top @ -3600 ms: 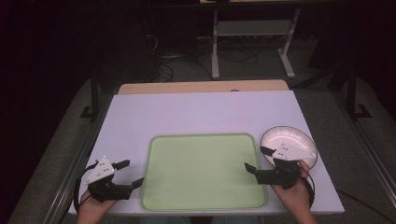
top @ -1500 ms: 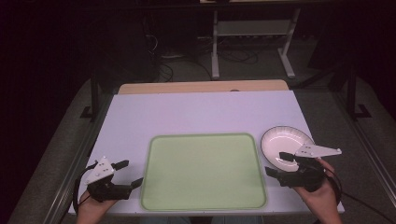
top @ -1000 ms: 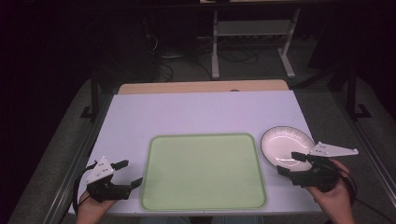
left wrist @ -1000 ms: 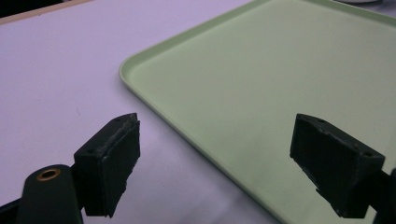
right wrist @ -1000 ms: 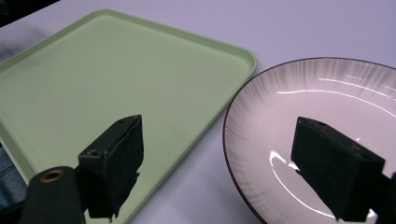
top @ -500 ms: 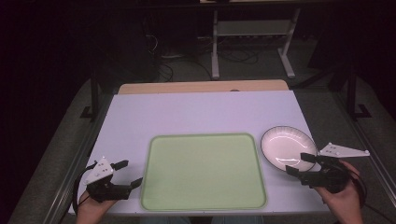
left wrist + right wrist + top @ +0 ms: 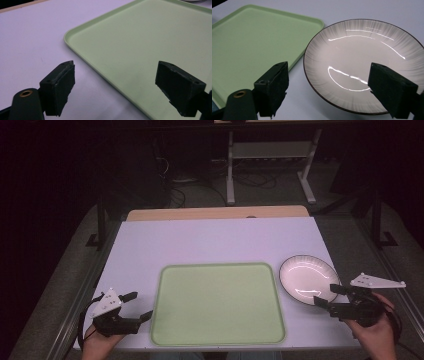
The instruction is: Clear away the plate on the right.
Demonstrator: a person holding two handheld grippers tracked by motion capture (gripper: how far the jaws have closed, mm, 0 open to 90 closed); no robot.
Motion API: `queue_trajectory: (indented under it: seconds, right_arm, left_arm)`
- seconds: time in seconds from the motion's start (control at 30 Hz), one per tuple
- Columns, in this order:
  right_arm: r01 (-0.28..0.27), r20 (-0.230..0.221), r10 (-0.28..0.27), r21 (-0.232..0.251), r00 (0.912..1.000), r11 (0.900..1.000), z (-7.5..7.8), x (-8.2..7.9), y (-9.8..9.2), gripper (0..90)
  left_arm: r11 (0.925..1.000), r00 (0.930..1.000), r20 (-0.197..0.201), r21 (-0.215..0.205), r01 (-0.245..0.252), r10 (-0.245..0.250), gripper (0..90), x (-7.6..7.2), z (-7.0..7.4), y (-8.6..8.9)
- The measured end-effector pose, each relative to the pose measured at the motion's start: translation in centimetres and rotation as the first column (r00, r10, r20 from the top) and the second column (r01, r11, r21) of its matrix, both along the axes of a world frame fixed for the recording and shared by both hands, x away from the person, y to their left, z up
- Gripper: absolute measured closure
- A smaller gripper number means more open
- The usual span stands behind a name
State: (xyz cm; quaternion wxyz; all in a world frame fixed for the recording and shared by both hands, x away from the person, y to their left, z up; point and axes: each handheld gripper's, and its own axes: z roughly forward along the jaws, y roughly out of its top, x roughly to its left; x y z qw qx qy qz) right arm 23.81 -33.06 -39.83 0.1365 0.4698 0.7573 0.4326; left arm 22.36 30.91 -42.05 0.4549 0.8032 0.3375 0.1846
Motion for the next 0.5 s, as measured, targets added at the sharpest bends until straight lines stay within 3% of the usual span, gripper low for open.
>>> queue_trajectory:
  seconds: [0.5]
  right_arm:
    - [0.051, -0.022, -0.051, 0.008, 0.9985, 0.999, 0.0, 0.3, -2.1, 16.4]
  left_arm:
    - [1.0, 1.0, -0.002, 0.002, -0.002, 0.002, 15.9, 0.1, -0.1, 0.1]
